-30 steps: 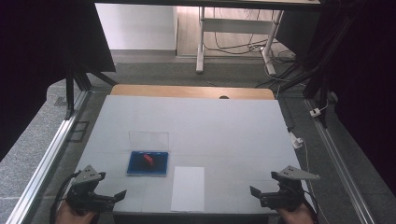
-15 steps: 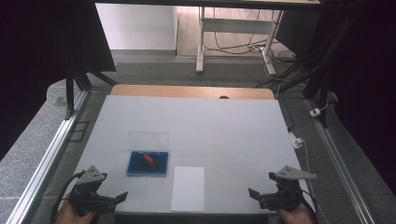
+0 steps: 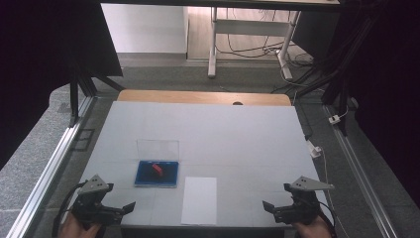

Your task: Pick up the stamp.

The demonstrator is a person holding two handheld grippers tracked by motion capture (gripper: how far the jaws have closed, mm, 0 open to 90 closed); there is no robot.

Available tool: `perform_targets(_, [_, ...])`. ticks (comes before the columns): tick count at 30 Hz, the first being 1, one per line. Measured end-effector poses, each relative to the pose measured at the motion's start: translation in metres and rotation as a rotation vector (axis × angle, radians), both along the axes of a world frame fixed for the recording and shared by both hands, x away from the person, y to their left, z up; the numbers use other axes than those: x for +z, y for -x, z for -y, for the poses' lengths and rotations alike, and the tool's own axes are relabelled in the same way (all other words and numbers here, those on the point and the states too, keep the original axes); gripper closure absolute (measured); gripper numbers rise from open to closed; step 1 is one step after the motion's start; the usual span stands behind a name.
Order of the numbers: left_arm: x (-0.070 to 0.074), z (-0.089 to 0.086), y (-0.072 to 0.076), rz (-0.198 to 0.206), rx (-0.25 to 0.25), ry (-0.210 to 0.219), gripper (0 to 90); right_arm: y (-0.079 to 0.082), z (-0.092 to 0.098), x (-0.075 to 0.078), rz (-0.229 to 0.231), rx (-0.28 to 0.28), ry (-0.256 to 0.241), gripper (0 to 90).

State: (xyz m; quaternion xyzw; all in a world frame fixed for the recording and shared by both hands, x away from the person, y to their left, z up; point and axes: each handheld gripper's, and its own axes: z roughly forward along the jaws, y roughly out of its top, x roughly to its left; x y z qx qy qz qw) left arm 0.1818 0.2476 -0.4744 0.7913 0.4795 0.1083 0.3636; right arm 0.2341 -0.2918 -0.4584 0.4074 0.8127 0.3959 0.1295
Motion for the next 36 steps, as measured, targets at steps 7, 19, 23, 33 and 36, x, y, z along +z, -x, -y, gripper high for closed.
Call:
perform_targets(7, [0.001, 0.003, -0.002, 0.006, -0.015, -0.013, 0.0, 0.000, 0.000, 0.000, -0.004, -0.002, -0.001, 0.0])
perform_targets(19, [0.006, 0.009, -0.014, 0.047, -0.072, 0.022, 0.0, -0.002, 0.000, 0.000, -0.016, 0.003, 0.004, 0.0])
perform_targets(23, [0.005, 0.012, -0.019, 0.058, -0.076, 0.025, 0.0, -0.002, 0.000, -0.001, -0.017, 0.005, 0.003, 0.0])
perform_targets(33, [0.000, 0.021, -0.033, 0.067, -0.087, 0.017, 0.0, -0.002, -0.001, -0.001, -0.020, 0.008, 0.004, 0.0])
perform_targets(36, [-0.001, 0.023, -0.038, 0.065, -0.087, 0.018, 0.0, -0.002, -0.001, -0.001, -0.022, 0.008, 0.006, 0.0])
